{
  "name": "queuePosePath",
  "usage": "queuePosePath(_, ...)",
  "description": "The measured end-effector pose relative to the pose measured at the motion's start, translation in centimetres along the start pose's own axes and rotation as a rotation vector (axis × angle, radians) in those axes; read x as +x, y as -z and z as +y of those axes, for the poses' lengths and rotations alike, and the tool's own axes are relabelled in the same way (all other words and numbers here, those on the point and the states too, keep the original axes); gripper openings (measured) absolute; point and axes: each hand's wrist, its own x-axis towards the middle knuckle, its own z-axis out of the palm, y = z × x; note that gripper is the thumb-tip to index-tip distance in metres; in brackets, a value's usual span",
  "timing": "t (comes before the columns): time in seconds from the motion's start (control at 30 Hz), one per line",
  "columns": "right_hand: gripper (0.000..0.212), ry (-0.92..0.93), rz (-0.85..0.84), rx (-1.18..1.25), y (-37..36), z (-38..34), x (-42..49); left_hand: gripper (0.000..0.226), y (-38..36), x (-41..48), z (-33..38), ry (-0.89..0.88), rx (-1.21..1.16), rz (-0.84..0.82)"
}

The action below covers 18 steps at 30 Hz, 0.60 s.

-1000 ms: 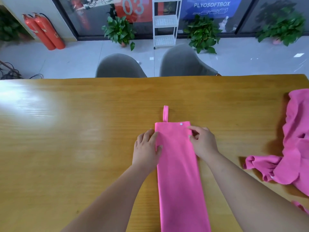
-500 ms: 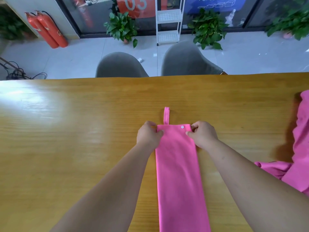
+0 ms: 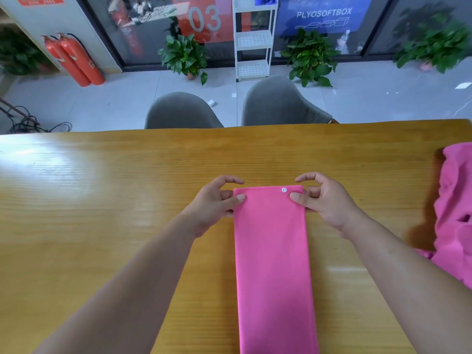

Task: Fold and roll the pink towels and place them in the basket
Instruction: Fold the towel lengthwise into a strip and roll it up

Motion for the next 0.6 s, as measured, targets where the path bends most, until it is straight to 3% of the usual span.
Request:
queuePosePath(0.17, 0.036, 0.111, -0.041, 0.058, 1.1, -2.3, -1.7, 0.040, 0.8, -2.0, 3.3, -0.086, 0.076, -0.126)
queuePosePath(0.6, 0.019, 0.098, 0.214, -0.265, 0.6, 1.9, 2.2, 0.040, -1.8, 2.2, -1.4, -0.093, 0.298, 0.224)
